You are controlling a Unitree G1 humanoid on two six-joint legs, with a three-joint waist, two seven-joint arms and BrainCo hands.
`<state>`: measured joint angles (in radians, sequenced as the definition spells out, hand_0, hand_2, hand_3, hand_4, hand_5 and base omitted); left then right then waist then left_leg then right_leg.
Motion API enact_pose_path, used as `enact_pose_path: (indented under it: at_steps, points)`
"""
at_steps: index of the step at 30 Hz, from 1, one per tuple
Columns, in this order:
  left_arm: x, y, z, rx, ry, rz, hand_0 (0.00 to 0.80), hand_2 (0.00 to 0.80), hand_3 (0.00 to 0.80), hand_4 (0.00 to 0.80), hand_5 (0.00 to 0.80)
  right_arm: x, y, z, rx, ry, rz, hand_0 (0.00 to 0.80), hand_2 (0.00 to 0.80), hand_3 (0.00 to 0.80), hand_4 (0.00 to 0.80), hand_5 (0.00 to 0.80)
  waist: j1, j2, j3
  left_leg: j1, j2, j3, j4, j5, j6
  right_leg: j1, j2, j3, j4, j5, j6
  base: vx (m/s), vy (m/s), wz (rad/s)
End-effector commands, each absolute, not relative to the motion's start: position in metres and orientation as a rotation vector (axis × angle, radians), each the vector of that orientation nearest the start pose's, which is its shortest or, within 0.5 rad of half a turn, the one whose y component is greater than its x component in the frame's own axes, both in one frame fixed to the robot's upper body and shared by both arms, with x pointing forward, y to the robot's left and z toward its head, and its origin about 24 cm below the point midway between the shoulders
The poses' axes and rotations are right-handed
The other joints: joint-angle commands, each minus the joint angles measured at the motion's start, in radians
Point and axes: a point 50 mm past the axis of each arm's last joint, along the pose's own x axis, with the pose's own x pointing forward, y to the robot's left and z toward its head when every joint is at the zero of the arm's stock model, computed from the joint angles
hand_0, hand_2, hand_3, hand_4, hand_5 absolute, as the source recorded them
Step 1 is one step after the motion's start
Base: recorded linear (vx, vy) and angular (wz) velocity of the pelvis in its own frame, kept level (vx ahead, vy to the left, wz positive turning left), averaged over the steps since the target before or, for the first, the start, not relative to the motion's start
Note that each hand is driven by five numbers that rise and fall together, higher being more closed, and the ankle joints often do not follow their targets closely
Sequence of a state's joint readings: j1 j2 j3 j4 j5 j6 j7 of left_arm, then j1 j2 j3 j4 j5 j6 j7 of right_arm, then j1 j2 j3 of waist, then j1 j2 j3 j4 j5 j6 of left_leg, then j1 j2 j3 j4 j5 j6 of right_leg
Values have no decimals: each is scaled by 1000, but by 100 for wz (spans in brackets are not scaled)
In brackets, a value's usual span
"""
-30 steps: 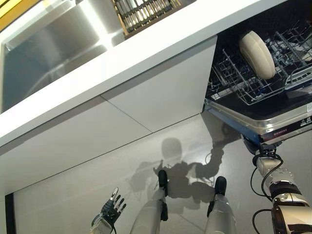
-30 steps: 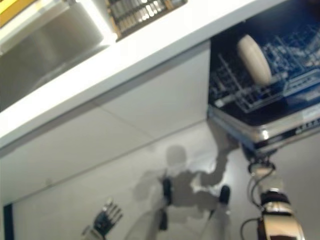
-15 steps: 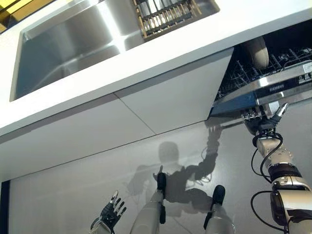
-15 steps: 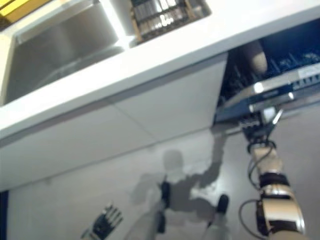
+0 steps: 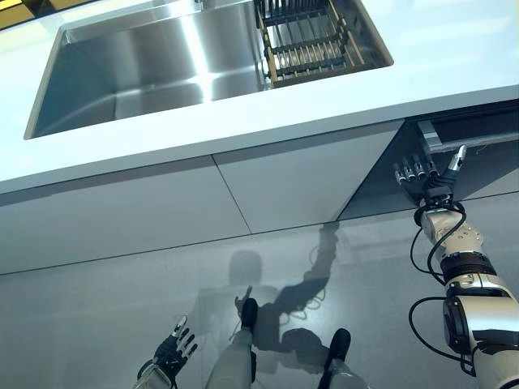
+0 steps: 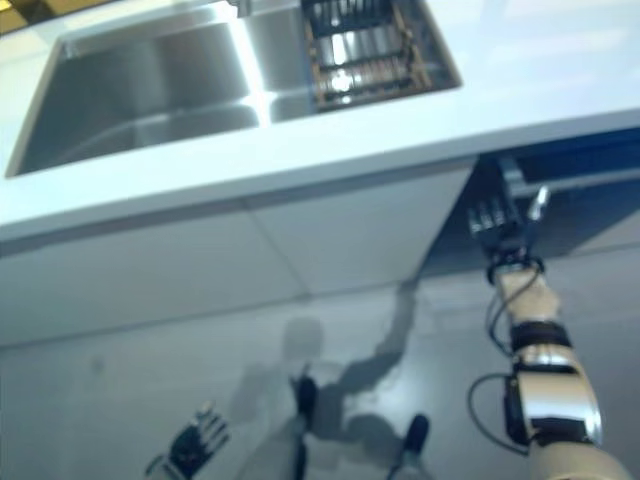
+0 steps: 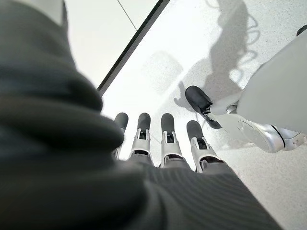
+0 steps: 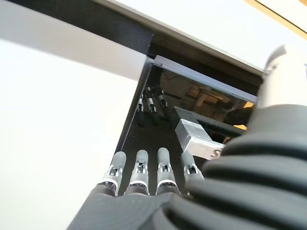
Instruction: Take plates into dishwasher
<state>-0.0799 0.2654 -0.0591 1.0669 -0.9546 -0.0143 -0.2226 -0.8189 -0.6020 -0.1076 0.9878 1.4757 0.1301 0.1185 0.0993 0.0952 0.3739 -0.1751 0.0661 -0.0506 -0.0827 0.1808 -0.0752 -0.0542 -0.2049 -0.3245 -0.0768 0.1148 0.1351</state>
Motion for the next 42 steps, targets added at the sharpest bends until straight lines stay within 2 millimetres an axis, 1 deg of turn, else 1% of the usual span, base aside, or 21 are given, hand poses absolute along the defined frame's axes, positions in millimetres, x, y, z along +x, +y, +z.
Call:
enact_pose_path:
  at_steps: [1,2,6,8,9,11,12,13,15,16,18,19,20,21,22,24,25,29,32,37,42]
  points:
    - [168,245,-126,-608,767,335,0,0,0,0,0,368,-318,145,957,-73,-197,0,0,0,0,0,20,-20,-45,37,11,33,-5,-73,65,-20,20,1,147,-141,-101,0,0,0]
    - [169,245,-126,-608,765,336,0,0,0,0,0,367,-319,141,943,-56,-211,0,0,0,0,0,20,-23,-47,39,12,33,-5,-74,65,-16,21,1,141,-139,-100,0,0,0]
    - [171,246,-125,-600,763,343,0,0,0,0,0,353,-325,103,900,82,-277,0,0,0,0,0,16,-42,-70,56,18,42,-5,-80,63,16,27,2,105,-125,-96,0,0,0]
    - [172,246,-125,-597,764,348,0,0,0,0,0,346,-322,82,882,156,-298,0,0,0,0,0,13,-52,-84,66,20,43,-5,-83,63,36,30,3,86,-119,-94,0,0,0]
    - [172,246,-126,-595,769,355,0,0,0,0,0,340,-319,65,875,208,-310,0,0,0,0,0,10,-59,-96,74,23,47,-5,-83,61,50,32,2,75,-114,-93,0,0,0]
    - [169,246,-127,-584,781,363,0,0,0,0,0,330,-315,43,862,275,-329,0,0,0,0,0,7,-69,-112,84,24,51,-5,-84,59,71,34,2,54,-105,-90,0,0,0]
    - [168,246,-129,-572,796,368,0,0,0,0,0,321,-311,26,861,327,-338,0,0,0,0,0,4,-76,-127,91,26,54,-5,-84,58,86,34,2,39,-99,-89,0,0,0]
    - [167,246,-129,-568,799,368,0,0,0,0,0,319,-310,21,856,344,-340,0,0,0,0,0,3,-78,-130,93,26,54,-5,-84,57,91,34,2,34,-97,-88,0,0,0]
    - [166,246,-131,-551,825,374,0,0,0,0,0,302,-302,-7,825,436,-357,0,0,0,0,0,0,-90,-161,105,27,59,-5,-84,53,119,38,-1,3,-85,-87,52,26,-1]
    - [164,245,-132,-546,832,375,0,0,0,0,0,296,-299,-17,803,473,-362,0,0,0,0,0,-2,-94,-173,110,28,61,-5,-84,52,130,38,-2,-9,-80,-86,77,47,-1]
    - [156,243,-137,-540,872,374,0,0,0,0,0,272,-289,-48,746,576,-368,0,0,0,0,0,-5,-100,-207,134,34,74,-5,-91,48,147,35,-3,-10,-84,-84,71,62,-1]
    - [154,242,-138,-538,878,374,0,0,0,0,0,269,-288,-51,734,589,-366,0,0,0,0,0,-4,-101,-211,137,34,76,-5,-92,48,148,34,-2,-10,-84,-83,77,68,-1]
    - [148,239,-142,-528,910,376,0,0,0,0,0,252,-282,-68,679,646,-361,0,0,0,0,0,-5,-104,-233,150,37,83,-5,-96,47,155,33,0,-10,-85,-82,55,46,-1]
    - [147,239,-142,-526,914,377,0,0,0,0,0,250,-282,-70,674,651,-360,0,0,0,0,0,-5,-105,-236,152,37,84,-5,-96,47,155,33,1,-10,-85,-81,100,66,-1]
    - [139,236,-146,-509,956,377,0,0,0,0,0,235,-274,-84,661,687,-357,0,0,0,0,0,-6,-107,-258,165,40,94,-5,-101,45,164,32,0,-10,-89,-79,73,43,0]
    - [132,234,-149,-489,993,375,0,0,0,0,0,226,-265,-94,665,711,-348,0,0,0,0,0,-9,-109,-270,173,41,99,-5,-105,44,170,33,1,-10,-91,-79,65,40,-1]
    - [122,232,-154,-471,1046,366,0,0,0,0,0,212,-255,-106,673,743,-346,0,0,0,0,0,-15,-111,-283,182,41,105,-5,-109,44,178,34,3,-10,-95,-79,49,34,-5]
    - [102,225,-162,-410,1169,330,0,0,0,0,0,187,-229,-127,723,807,-333,0,0,0,0,0,-31,-113,-308,208,43,118,-5,-122,44,199,36,6,-10,-107,-80,51,35,-1]
    - [92,218,-166,-352,1236,288,0,0,0,0,0,173,-212,-137,726,864,-311,0,0,0,0,0,-41,-114,-324,224,44,127,-5,-128,44,210,37,9,-10,-112,-81,41,28,-5]
    - [90,210,-168,-258,1287,207,0,0,0,0,0,160,-199,-144,750,921,-289,0,0,0,0,0,-51,-113,-340,240,45,136,-5,-134,44,222,41,12,-10,-116,-80,35,19,-1]
    - [90,208,-168,-211,1293,159,0,0,0,0,0,155,-196,-147,745,941,-279,0,0,0,0,0,-52,-111,-347,252,44,136,-5,-139,46,230,41,12,-10,-117,-78,20,4,0]
